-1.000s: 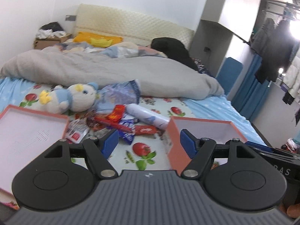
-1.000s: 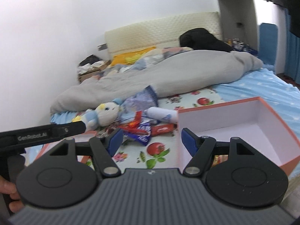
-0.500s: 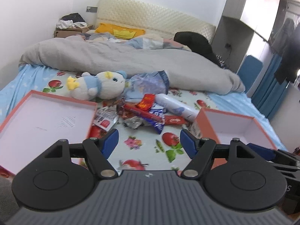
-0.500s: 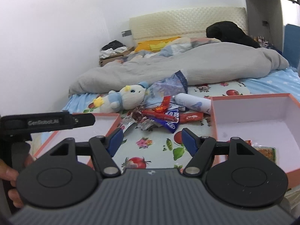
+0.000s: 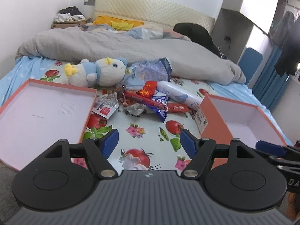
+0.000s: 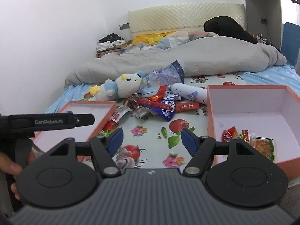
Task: Organize snacks
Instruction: 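Withdraw both tools from the box back toward the snack pile, then grasp the red sausage stick with the right gripper while the left grasps a wrapper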
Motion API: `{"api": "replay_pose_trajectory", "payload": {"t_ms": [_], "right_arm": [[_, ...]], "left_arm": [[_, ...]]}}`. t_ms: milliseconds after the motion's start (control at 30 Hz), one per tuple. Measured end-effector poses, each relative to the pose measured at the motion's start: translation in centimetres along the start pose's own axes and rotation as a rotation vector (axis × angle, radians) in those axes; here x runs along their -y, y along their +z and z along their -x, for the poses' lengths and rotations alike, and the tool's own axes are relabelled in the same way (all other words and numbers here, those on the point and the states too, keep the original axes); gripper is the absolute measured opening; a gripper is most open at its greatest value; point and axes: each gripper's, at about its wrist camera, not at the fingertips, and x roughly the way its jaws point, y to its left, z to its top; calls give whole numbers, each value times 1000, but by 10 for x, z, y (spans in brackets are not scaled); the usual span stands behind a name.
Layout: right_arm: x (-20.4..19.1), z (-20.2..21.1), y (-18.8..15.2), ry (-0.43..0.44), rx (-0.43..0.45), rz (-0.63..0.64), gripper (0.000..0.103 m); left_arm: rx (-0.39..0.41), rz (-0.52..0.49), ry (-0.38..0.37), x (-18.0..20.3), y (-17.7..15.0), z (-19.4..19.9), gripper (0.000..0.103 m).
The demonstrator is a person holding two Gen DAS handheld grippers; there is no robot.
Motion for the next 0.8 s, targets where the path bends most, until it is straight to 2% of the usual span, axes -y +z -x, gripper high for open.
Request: {"api": "replay_pose_trajectory", "payload": {"t_ms": [200, 500, 633, 800], "right_arm": [[10, -24, -7, 3, -42, -17, 70], [15, -78, 2, 18, -30, 27, 70], [16, -109, 11, 44, -46, 35, 60], [17, -150, 20, 56, -78, 64, 56]], "left_arm": [[-31, -39, 35, -10, -3, -37, 76], [-29, -107, 70, -31, -1, -104, 76], [-27, -163, 89, -33, -1, -138, 76], [-29, -238, 114, -32, 0, -177, 76]]}}
